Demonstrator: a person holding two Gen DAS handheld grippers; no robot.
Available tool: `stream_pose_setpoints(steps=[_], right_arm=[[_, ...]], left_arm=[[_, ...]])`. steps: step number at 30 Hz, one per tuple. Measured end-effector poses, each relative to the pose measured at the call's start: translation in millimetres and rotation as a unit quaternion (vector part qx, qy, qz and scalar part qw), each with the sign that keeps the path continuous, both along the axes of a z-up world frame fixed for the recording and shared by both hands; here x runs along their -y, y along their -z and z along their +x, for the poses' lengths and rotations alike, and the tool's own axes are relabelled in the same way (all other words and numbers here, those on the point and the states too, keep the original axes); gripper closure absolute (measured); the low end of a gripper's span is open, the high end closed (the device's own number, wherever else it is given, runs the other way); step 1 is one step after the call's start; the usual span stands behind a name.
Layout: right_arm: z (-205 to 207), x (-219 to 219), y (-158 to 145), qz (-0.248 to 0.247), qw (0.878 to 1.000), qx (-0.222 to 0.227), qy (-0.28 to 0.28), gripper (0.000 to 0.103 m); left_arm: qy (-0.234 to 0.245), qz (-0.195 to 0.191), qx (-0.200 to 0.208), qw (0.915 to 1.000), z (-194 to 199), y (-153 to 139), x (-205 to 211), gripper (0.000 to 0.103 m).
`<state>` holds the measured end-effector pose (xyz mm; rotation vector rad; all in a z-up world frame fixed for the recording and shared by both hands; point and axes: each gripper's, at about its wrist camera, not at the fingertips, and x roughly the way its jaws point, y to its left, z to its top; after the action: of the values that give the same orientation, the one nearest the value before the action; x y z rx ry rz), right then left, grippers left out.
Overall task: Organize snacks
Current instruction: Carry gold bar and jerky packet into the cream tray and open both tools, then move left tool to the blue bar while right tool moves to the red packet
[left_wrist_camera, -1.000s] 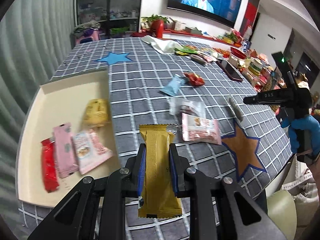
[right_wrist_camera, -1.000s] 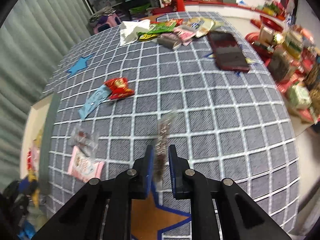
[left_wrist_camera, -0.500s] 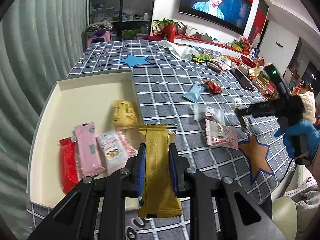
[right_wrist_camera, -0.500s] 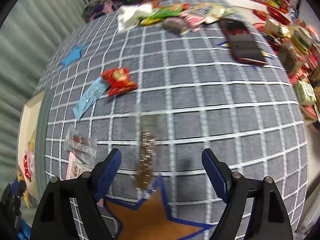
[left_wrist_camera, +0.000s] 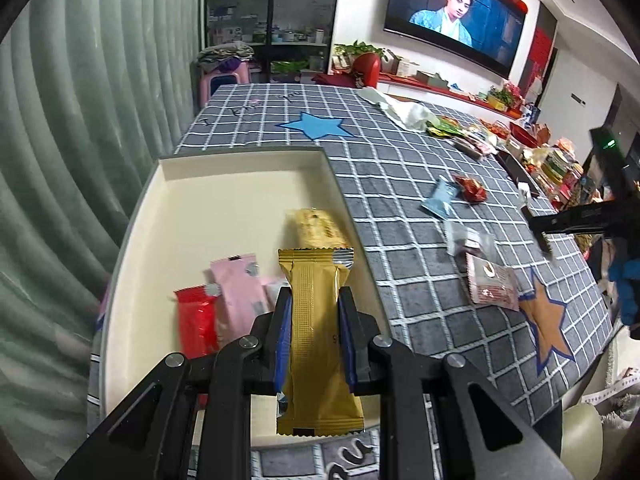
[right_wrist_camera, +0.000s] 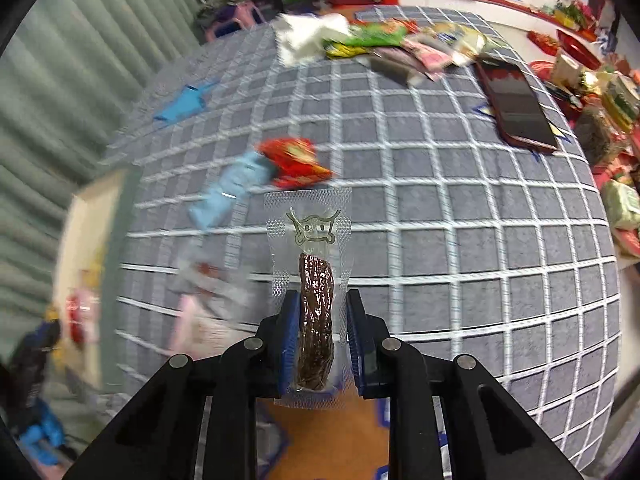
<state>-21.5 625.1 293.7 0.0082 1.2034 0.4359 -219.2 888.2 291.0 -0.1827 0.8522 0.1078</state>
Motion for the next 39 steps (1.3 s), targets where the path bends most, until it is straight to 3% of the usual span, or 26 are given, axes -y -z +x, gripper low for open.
stream_pose_setpoints(steps=[7,14,15,16,18,19,20,21,26,30,35,39], right_arm=[[-27,-101,-21,0.081,0.991,-0.016,-0.104,0.079],[-52,-204,-14,0.096,0.976,-0.030,-0.192,0.078],[-55,-214,-9,0.091,0.975,-0.029,-0.199,0.078],[-59,-224,-6,0.081,0.974,-0.026,-0.208,0.078],[-62,-236,3,0.056,0.975,-0.021,-0.214,0.071],[-63,-237,7,0.043,0.976,-0.020,-0.212,0.048],[-64,-234,10,0.035,0.977,-0.016,-0.208,0.031],[-65,-227,11,0.026,0.980,-0.002,-0.199,0.007],[-47,-168,16,-0.043,0.985,0.046,-0.161,0.005],[-18,-114,19,-0.085,0.990,0.059,-0.100,0.005],[27,-47,22,-0.062,0.997,0.038,-0.008,0.005],[57,-31,30,-0.057,0.998,0.033,0.015,0.005]], left_arm=[[-0.025,0.001,-0.011,0.9996,-2,8,-19,0.079],[-0.047,-0.004,-0.019,0.9987,-5,18,-39,0.077],[-0.049,0.001,-0.024,0.9985,-5,21,-39,0.067],[-0.050,0.008,-0.028,0.9983,-4,23,-39,0.048],[-0.049,0.019,-0.027,0.9983,-5,27,-37,0.025],[-0.045,0.023,-0.021,0.9985,-6,27,-35,0.025],[-0.040,0.026,-0.019,0.9987,-7,27,-34,0.025],[-0.037,0.030,-0.020,0.9987,-7,28,-32,0.025],[-0.019,0.026,-0.017,0.9993,0,23,-22,0.025],[0.026,0.028,-0.008,0.9992,18,5,2,0.023],[0.083,0.048,-0.010,0.9953,62,-15,35,0.022],[0.105,0.068,-0.017,0.9921,93,-19,58,0.022]])
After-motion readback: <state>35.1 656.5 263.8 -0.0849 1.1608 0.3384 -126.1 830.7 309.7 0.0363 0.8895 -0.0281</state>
